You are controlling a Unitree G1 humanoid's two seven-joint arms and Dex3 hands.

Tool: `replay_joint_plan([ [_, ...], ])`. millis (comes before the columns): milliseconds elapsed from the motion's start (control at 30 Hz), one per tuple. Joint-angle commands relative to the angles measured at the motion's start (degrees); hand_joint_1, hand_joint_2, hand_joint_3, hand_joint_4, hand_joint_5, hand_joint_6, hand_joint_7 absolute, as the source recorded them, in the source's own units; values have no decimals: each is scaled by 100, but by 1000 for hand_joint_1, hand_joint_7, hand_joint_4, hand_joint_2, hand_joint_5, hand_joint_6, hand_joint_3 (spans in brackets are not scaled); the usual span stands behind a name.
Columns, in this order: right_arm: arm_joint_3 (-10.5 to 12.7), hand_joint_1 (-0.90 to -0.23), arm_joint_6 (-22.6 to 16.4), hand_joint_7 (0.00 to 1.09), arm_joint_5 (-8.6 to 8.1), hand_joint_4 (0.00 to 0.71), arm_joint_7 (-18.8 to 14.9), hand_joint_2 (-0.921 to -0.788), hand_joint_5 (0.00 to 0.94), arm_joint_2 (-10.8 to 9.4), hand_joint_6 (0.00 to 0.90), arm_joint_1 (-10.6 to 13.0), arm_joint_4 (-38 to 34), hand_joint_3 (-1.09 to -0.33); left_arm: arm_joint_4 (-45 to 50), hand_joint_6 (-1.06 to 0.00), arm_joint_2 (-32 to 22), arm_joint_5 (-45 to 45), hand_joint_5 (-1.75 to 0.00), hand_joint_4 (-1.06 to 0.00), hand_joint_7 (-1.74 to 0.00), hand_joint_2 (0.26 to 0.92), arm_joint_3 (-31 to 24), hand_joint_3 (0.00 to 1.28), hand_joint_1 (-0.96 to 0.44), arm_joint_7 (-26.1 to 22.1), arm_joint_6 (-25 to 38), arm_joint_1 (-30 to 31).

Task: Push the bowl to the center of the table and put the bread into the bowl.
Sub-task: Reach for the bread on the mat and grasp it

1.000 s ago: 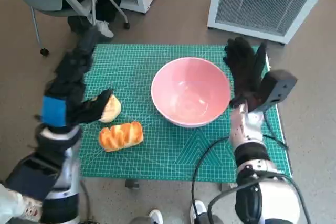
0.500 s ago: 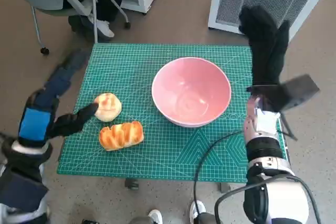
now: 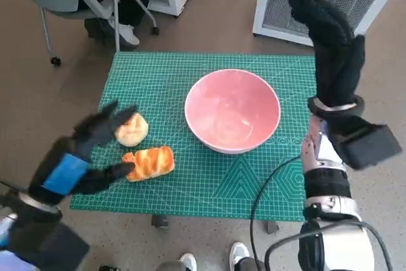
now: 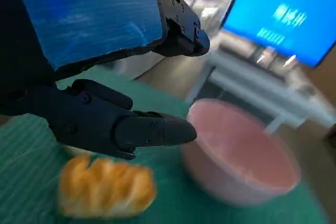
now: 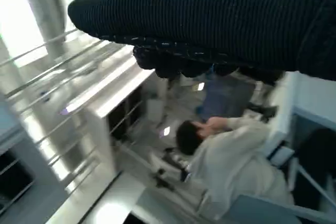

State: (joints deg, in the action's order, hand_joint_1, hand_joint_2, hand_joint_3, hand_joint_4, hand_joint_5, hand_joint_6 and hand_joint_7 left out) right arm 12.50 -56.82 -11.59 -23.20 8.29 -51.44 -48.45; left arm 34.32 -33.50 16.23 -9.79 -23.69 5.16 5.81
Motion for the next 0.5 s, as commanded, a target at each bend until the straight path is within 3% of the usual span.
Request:
replay_joint_plan([
  [33,-128,-566,111,782,-66,287,-66,-921,15,-2,-1,302,328,-868,154,-427,-10,616,-3,-314,-10,921,440,188,-595,-54,391,78],
  [500,-328,-597,299,735,-169,274,-197,-921,11,15,-1,524,735,-842,-21,-411,347,2199,-8,-344,-1,921,1432,65,-583,55,1162,-72],
])
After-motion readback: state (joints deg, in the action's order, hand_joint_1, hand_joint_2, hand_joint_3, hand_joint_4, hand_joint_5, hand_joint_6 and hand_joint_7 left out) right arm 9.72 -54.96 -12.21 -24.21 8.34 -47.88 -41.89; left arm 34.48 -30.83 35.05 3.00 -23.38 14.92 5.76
